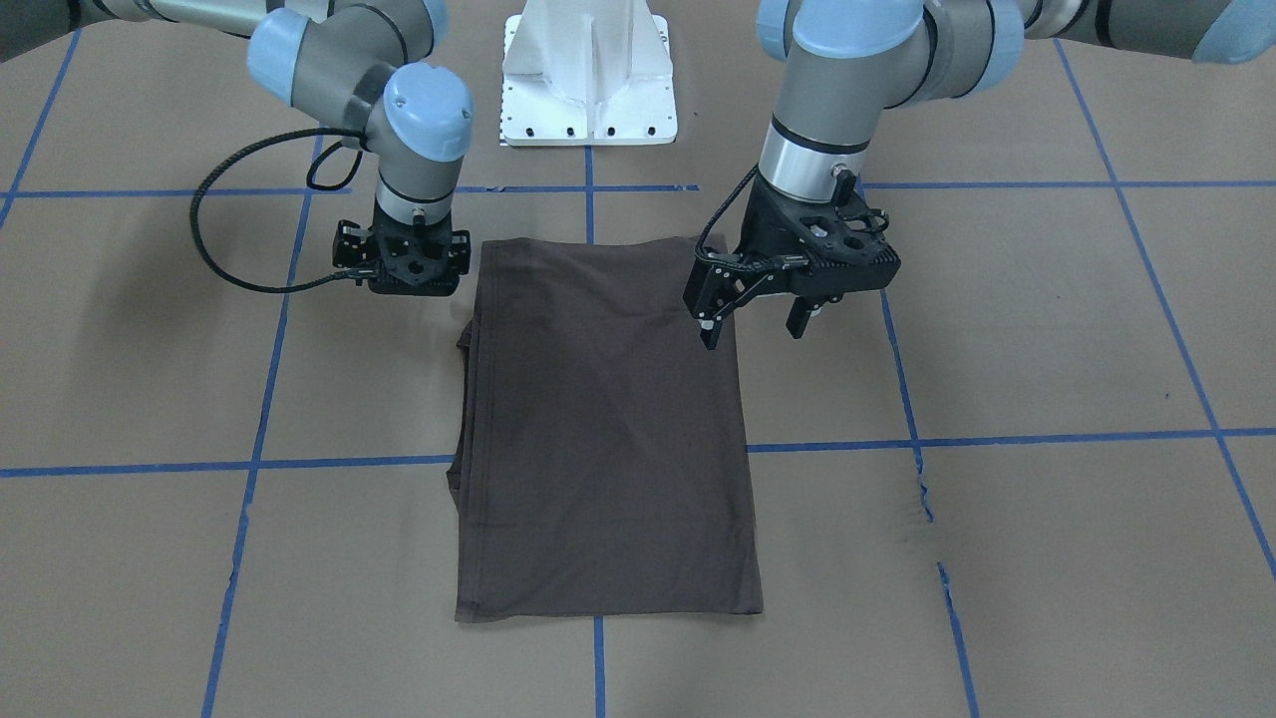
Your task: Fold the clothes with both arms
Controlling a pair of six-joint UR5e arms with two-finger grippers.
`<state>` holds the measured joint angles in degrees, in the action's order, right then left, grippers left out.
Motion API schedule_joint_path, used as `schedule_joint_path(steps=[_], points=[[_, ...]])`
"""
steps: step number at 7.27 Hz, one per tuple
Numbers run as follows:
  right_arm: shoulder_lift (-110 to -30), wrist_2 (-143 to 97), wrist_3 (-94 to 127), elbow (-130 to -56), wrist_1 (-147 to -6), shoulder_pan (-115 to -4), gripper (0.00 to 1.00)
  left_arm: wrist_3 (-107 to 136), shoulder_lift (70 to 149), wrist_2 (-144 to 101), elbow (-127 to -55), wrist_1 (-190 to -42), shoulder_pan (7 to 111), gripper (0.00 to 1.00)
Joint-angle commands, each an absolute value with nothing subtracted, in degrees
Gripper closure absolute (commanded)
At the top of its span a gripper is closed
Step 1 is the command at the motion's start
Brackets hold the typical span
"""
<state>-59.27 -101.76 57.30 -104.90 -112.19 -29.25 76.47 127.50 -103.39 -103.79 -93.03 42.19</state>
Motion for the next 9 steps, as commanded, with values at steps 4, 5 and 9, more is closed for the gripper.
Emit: schedule_joint_path(steps=[4,5,9], points=[[-55.37,-110.64,60.36,-109.58,-101.97,-33.13,0.00,86.69,121.49,-103.19,-106.86,-95.26,33.26,0.00],[-55.46,-111.96,62.21,-110.64,-100.56,-33.22,0.00,93.27,117.64,-103.01,-107.92,-99.28,30.44,0.00],[-55.90,-112.50,68.29,-110.66,-96.59,-32.78,0.00,106.43,113.47,-96.86,-107.23,-100.72,21.54,0.01]])
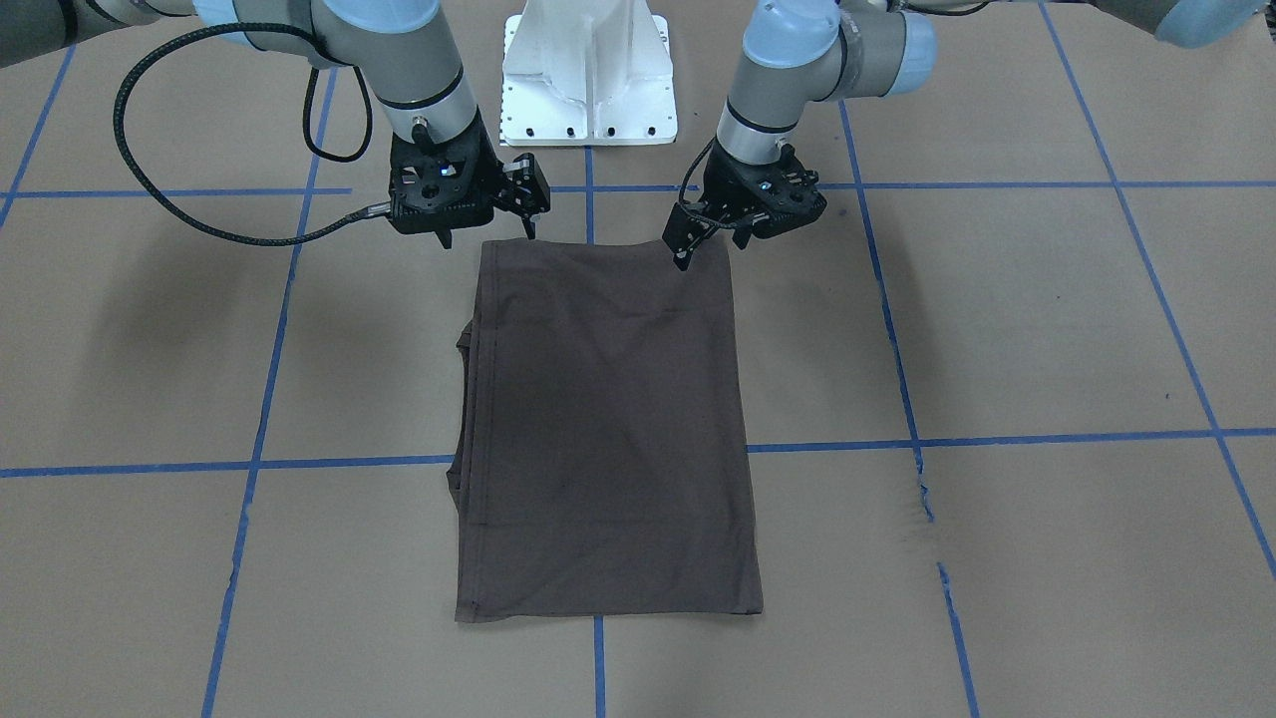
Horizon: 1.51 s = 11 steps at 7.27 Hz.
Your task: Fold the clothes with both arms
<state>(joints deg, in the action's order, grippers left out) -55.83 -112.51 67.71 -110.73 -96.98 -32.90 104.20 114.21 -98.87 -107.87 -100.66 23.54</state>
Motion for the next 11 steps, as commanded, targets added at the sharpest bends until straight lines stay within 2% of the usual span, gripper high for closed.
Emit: schedule_joint_path(steps=[1,6,11], points=[[-55.90,-112.50,68.29,-110.48,-96.59,-32.52,0.00,106.52,113.47,-96.68,-106.53,-100.72,21.10,0.01],[-56.16,-112.50,68.29,-110.48,-96.59,-32.61,0.00,109.51,113.29,-94.22,-104.85,-100.55,18.37,0.06],[-56.42,-112.59,68.20,-110.57,-96.59,-32.61,0.00,109.69,112.41,-94.04,-105.12,-100.55,18.37,0.24]])
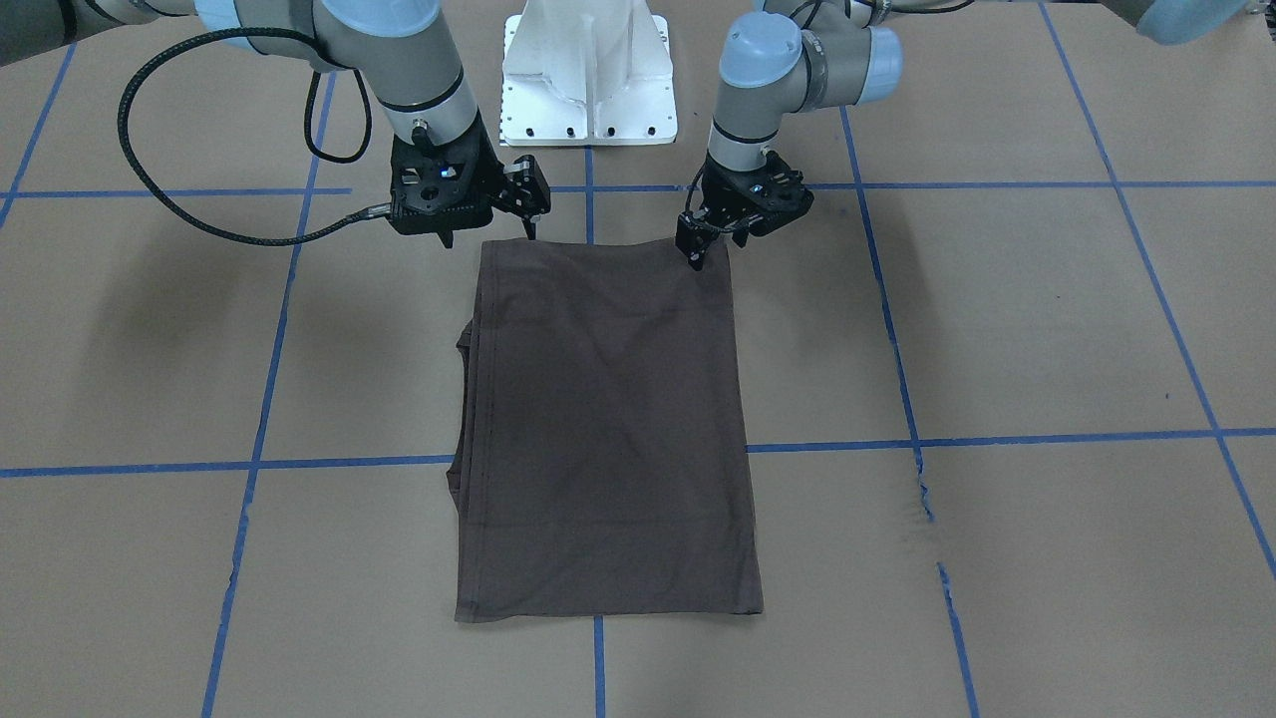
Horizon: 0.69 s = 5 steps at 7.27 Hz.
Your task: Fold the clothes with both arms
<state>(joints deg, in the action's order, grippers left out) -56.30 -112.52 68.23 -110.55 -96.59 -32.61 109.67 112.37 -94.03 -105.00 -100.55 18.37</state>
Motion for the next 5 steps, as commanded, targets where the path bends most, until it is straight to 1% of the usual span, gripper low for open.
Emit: schedule_joint_path(steps=[1,2,3,4,5], points=[[-56.34,-112.59,68.20,-110.74,-96.59,-32.69,0.00,109.77,112.41,-94.04,-105.12,-100.55,18.37,0.31],[-56.42,-112.67,68.20,-110.92,-96.59,-32.78,0.00,109.69,112.41,-94.04,-105.12,-100.55,18.28,0.53],[-56.34,-112.68,68.20,-110.92,-96.59,-32.87,0.00,109.69,112.41,-94.04,-105.12,-100.55,18.28,0.63],[-56.42,-112.68,68.20,-110.92,-96.59,-32.87,0.00,109.60,112.50,-93.96,-105.20,-100.55,18.19,0.68],[-56.51,-112.68,68.20,-110.92,-96.59,-32.96,0.00,109.60,112.67,-93.96,-105.47,-100.46,18.19,0.77]])
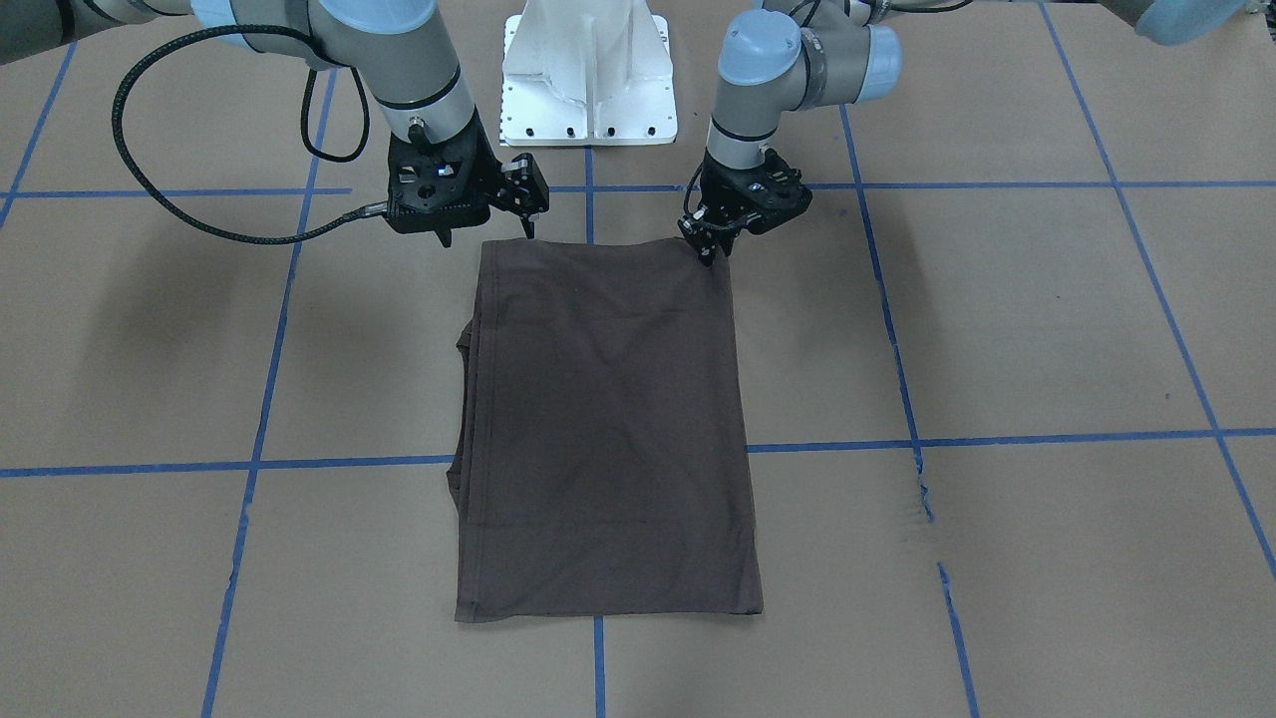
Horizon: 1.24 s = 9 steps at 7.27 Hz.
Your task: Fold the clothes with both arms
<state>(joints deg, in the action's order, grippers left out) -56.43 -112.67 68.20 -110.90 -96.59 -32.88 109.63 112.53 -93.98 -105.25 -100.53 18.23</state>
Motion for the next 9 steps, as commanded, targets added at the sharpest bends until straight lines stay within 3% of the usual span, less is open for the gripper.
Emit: schedule_joint_path(steps=[1,2,4,9], points=[[-56.51,-112.68,68.20,-110.92,-96.59,-33.05,0.00,109.60,112.94,-94.04,-105.82,-99.94,18.19,0.87],[-56.51,-112.68,68.20,-110.92,-96.59,-33.05,0.00,109.51,113.03,-94.04,-105.91,-99.93,18.19,1.00],[-56.69,-112.59,69.25,-110.92,-96.59,-33.05,0.00,108.64,112.68,-94.13,-107.04,-99.93,18.28,1.00],[-56.16,-105.42,116.91,-109.96,-96.50,-25.42,0.00,106.52,113.11,-94.39,-107.75,-99.67,18.54,1.00]])
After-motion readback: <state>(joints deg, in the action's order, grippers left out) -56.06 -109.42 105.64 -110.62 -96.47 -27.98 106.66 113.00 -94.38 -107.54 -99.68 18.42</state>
